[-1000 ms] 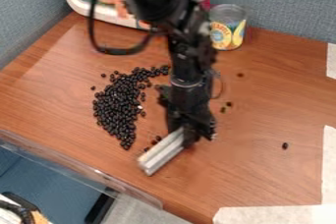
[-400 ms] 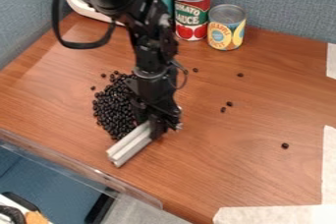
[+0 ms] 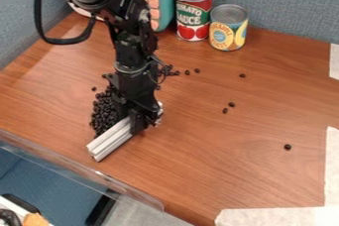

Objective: Sweep into pile

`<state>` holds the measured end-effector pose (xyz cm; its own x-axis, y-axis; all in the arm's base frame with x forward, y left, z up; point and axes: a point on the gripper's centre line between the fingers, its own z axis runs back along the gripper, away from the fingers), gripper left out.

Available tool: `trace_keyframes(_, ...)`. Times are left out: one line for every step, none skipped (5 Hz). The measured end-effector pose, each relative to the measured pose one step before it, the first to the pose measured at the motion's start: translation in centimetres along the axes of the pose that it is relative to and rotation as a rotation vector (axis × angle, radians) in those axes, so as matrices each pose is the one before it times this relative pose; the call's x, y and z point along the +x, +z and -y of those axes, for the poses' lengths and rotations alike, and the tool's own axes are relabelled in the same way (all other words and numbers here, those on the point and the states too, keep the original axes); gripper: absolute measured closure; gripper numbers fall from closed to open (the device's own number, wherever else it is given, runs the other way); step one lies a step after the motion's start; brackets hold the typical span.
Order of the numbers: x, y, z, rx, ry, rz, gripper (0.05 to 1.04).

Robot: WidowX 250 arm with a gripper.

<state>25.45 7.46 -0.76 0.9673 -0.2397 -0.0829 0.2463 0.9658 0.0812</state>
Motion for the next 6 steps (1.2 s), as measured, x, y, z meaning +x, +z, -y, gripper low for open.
trace_keyframes(-0.019,0.051,-1.21,0.0033,-0.0125,0.0088,0.713)
trace_keyframes(-0.295,-0.05,-0.988,-0.0032,-0.0047,0.0069,0.714)
trace_keyframes(0.316,0.09,-0.047,-0.0261,0.0001,0.0206,0.713)
trace_keyframes(0.338,0.159,0.506,-0.0488,0.0534,0.0107,0.713)
trace_keyframes(0.782,0.653,0.799,-0.0123,0.0292,-0.0169,0.713)
trace_keyframes(1.246,0.802,1.52,0.0077,0.0011,-0.0115,0.713)
